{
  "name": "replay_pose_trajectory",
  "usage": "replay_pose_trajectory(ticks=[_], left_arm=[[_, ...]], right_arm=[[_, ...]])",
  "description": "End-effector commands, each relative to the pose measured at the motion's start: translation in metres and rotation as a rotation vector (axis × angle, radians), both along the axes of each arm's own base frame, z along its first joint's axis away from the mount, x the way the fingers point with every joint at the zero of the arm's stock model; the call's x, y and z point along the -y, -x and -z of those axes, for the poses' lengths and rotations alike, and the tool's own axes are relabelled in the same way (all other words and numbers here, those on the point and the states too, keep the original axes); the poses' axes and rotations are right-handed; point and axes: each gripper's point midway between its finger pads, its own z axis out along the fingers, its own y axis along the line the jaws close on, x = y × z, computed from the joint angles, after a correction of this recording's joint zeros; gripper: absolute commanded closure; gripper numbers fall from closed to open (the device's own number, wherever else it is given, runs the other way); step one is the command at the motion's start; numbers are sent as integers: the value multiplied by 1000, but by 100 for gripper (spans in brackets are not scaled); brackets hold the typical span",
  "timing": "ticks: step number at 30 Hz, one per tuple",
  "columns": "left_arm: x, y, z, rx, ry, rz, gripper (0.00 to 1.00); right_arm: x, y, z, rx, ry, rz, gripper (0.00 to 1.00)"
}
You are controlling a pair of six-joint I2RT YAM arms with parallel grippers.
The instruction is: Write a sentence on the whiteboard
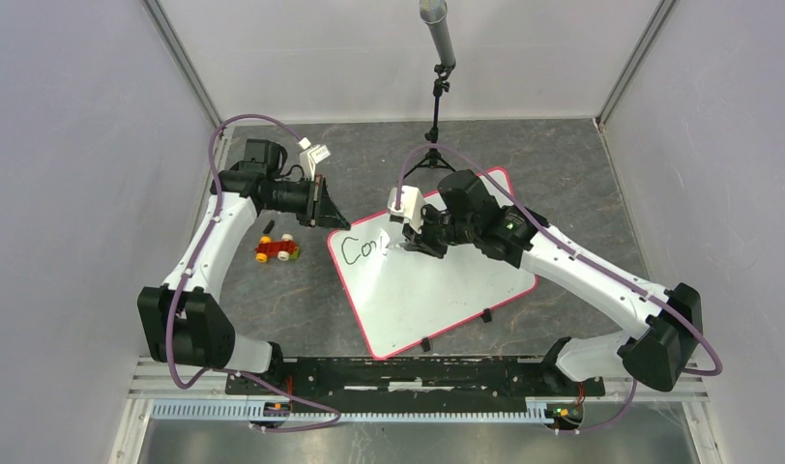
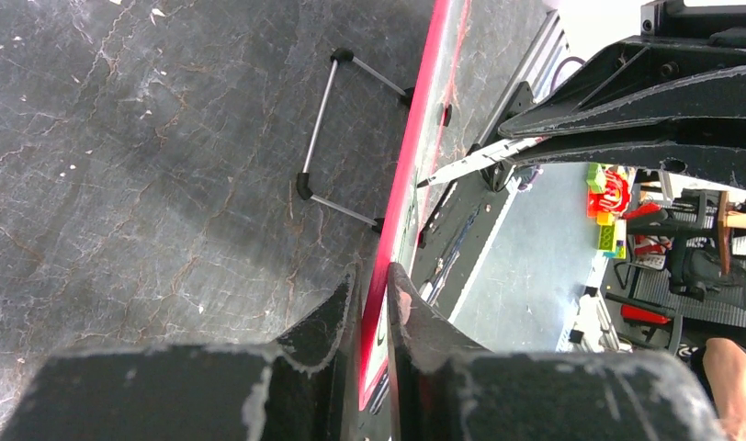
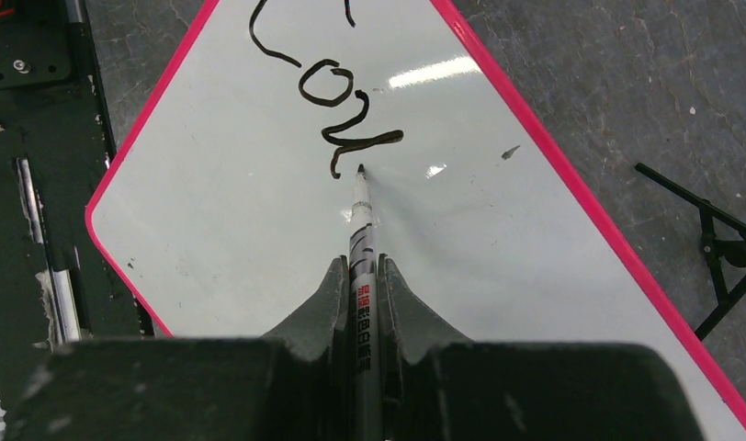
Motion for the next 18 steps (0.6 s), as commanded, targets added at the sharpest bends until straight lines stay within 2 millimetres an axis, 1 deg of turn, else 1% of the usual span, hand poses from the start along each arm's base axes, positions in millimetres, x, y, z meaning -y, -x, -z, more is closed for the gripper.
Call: replay_pose_trajectory(ticks=[1, 6, 13, 18], left_arm=[[3, 2, -5, 40, -13, 32, 98], [3, 1, -4, 40, -15, 33, 98], [4, 2, -3, 39, -16, 38, 98], [4, 2, -3, 39, -14, 38, 98]], right_arm=[[-2, -13, -27, 81, -46, 23, 100], [-4, -14, -34, 93, -56, 18, 100], [-8, -16, -33, 89, -61, 15, 100], [-12, -20, -41, 101, -75, 21, 100]])
